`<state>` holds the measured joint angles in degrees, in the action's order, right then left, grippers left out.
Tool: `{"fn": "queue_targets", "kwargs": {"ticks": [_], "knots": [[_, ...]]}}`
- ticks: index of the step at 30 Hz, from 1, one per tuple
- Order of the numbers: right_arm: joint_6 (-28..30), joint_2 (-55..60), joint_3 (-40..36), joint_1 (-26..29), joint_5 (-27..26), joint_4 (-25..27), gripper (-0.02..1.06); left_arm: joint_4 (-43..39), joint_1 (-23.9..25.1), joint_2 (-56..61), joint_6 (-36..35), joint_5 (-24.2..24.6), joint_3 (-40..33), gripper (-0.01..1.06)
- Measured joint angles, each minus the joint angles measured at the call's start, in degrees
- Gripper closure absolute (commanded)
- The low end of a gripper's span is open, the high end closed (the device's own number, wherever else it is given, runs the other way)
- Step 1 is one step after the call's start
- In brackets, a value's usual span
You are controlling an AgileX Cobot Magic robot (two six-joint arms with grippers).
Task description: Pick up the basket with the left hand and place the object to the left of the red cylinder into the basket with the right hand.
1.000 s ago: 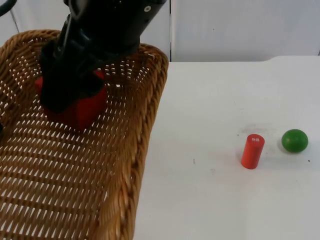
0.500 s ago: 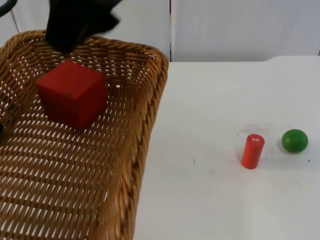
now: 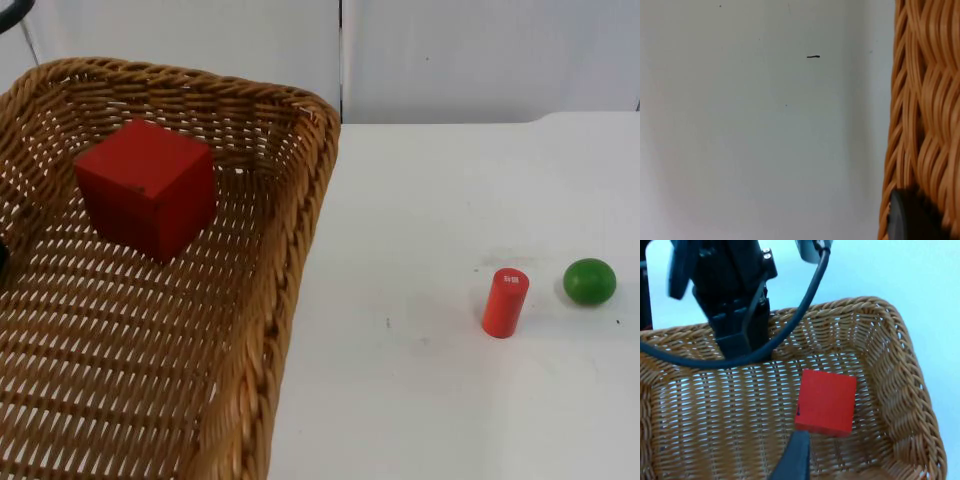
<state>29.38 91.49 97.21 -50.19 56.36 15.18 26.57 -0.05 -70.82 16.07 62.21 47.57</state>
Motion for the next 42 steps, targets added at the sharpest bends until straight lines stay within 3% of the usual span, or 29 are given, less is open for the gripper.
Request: {"fn": "queue_targets", "kwargs": {"ticks": [9,24,32,42], "knots": [[-0.79,-11.98,-16.40,0.81,-9.66,-1.52,0.24,0.00,0.00,0.00,0.00,0.00,0.00,1.05],[-3.92,-27.94,-34.76,0.81,-14.25,-2.90,0.24,0.64,0.00,0.00,0.00,0.00,0.00,1.05],[-4.22,-32.56,-40.62,0.81,-16.24,-3.16,0.24,2.15,0.00,0.00,1.40,0.00,0.00,1.05],[-8.12,-34.04,-41.34,0.81,-17.38,-3.16,0.24,2.15,0.05,0.00,1.84,-0.85,0.00,1.05]]}}
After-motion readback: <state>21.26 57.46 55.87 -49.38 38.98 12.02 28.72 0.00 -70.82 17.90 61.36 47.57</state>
